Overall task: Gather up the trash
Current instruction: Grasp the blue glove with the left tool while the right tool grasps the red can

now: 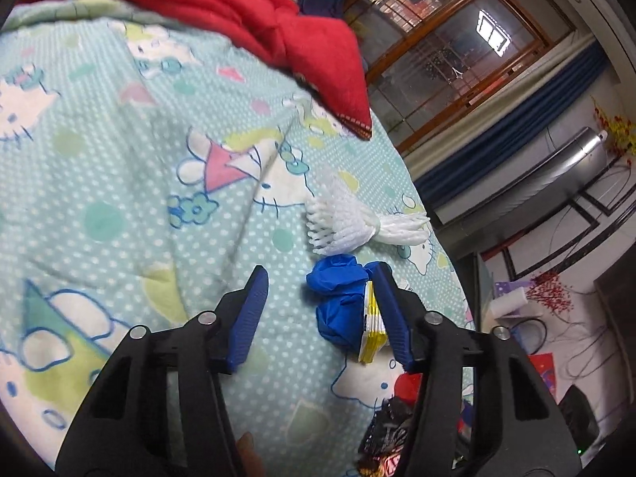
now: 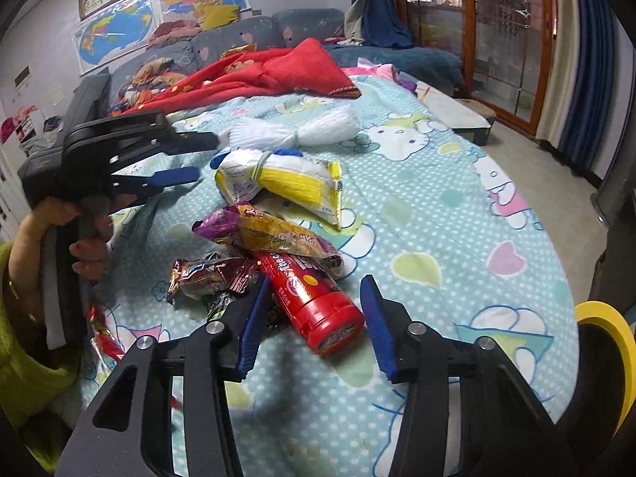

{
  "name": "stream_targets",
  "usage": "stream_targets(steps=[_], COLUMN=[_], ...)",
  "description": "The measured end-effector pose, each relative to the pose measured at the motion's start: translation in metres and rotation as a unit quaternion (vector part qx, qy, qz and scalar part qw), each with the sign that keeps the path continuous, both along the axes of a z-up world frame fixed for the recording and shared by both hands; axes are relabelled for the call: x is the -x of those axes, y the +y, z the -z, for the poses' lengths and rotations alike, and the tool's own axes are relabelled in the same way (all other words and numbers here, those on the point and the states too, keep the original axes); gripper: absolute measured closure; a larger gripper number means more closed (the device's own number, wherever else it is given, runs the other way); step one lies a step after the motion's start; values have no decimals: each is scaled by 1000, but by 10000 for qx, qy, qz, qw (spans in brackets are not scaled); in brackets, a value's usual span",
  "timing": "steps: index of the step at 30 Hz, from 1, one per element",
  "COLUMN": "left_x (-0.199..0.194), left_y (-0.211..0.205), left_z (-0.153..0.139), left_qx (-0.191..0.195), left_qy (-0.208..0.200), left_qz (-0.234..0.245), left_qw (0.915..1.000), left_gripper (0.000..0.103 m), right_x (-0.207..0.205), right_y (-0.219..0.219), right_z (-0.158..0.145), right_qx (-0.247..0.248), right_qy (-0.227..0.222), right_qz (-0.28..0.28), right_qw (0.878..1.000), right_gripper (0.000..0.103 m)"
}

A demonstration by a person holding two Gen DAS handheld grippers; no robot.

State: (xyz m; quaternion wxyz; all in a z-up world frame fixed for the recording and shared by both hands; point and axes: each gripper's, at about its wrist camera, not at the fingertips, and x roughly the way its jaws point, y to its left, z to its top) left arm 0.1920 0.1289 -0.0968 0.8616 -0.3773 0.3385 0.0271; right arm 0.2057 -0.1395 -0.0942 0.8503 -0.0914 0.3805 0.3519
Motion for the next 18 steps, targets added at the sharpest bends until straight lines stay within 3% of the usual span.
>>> stream_targets(steps=[7,12,18], left_x=[-10,-15,-14], left_y=[-4,-12,-15], left_z=[3,8,8], left_qx=[185,175,145], left_qy=[-26,40,29], left_qz=[117,286,389], left_qw=[9998,9994,9991], left_gripper=[61,82,96], right_x=[4,8,11], right_y=[0,3,-3], right_z=[5,8,6], right_qx=[1,-26,-156], right_qy=[55,78,86], right_qz=[-151,-184,-161], right_qw=[9999,9998,9997], right_gripper=[65,71,72])
